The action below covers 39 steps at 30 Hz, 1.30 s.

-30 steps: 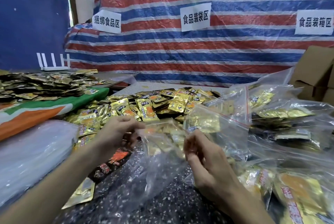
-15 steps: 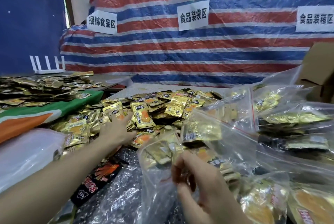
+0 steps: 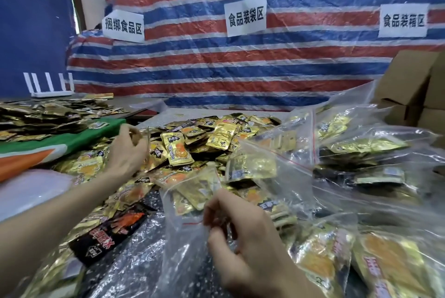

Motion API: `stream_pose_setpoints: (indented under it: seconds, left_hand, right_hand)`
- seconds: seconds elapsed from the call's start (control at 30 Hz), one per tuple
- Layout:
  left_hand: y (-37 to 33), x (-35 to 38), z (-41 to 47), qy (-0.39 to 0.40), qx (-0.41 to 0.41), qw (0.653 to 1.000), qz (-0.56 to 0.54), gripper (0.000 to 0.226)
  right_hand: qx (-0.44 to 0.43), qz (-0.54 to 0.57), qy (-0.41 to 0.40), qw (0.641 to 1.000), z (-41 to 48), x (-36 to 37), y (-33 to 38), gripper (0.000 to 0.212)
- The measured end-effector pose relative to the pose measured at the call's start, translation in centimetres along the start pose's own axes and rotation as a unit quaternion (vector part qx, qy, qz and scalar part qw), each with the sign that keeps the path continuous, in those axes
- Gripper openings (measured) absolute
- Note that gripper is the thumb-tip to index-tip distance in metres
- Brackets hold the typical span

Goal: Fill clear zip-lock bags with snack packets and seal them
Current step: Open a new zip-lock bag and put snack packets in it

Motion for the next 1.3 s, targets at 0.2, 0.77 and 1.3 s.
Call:
stream_pose_setpoints:
  seconds: [0.2, 0.77, 1.3]
  left_hand:
    - [-1.3, -5.9, -1.8, -0.004, -0.091, 0.976, -0.2, 0.034]
    - [-16.0, -13.3, -12.8, 0.142, 0.026, 0.973, -0.178, 0.023]
    - [-16.4, -7.6, -15.1, 0.329, 0.001, 0.943, -0.055, 0.026]
  right_hand:
    - [0.014, -0.024, -0.012, 1.0, 0.1, -0.2, -0.6, 0.014]
    - [-0.058, 0.042, -0.019, 0.997, -0.2, 0.9, 0.4, 0.017]
    - [-0.111, 0.106, -0.144, 0.978, -0.4, -1.4, 1.5, 0.011]
Point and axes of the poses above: each hand's wrist, its own z-axis towards the middle knuckle, its own x-axis out of the palm, y = z × x, the point moved 6 cm from there along z, towards the middle knuckle, and after that the axes turned 4 degrees about x, right-handed, at the moved point
